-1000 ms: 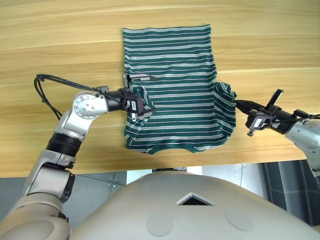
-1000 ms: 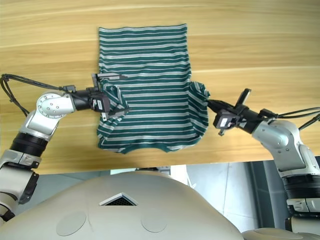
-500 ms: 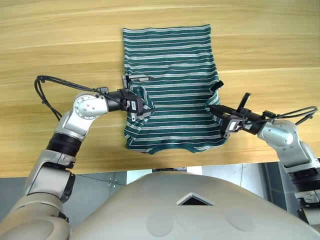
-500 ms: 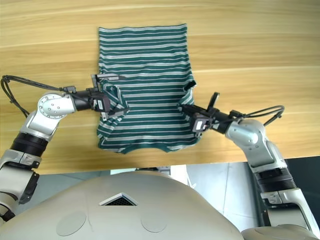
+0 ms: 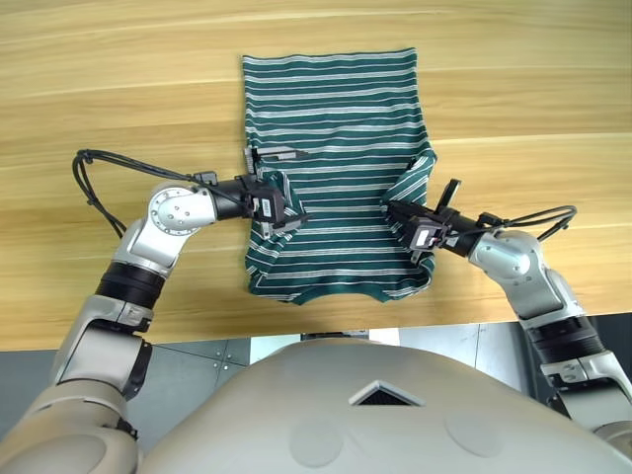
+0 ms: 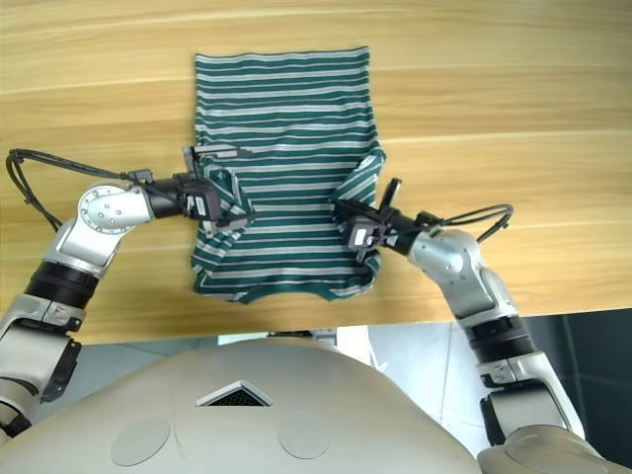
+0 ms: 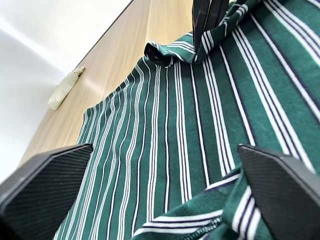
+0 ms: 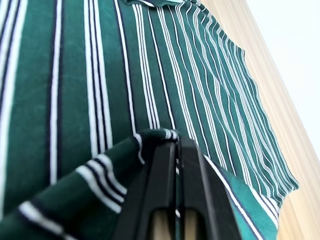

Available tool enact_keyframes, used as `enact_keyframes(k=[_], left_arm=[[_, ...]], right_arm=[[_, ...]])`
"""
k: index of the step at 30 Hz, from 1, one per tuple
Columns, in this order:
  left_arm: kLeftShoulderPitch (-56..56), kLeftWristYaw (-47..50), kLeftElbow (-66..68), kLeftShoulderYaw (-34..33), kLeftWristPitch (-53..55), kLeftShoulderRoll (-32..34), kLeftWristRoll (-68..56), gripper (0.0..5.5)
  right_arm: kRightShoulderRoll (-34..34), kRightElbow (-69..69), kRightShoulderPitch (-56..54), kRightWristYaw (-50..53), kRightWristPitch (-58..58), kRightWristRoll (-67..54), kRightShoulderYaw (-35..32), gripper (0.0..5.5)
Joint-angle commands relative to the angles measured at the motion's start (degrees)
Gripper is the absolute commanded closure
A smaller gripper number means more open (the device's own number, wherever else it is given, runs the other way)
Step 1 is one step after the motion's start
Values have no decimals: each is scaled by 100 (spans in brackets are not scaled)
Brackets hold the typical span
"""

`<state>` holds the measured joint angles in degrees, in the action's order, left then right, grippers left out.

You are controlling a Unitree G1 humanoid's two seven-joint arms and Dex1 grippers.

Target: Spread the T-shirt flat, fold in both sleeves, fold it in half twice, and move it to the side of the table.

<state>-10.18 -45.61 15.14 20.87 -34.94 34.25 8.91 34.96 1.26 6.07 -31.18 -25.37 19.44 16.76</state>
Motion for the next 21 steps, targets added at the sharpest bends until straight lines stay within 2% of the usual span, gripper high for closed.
enact_keyframes(k=[1,21], left_arm=[[-102,4,34,-35,-13,-2,23,10],[-44,-19,-4,-6,1,-52,7,10]], right_arm=[[-75,-18,-127,17,60,81,85,548],[-438,133,-360,57,199,123,264,548]])
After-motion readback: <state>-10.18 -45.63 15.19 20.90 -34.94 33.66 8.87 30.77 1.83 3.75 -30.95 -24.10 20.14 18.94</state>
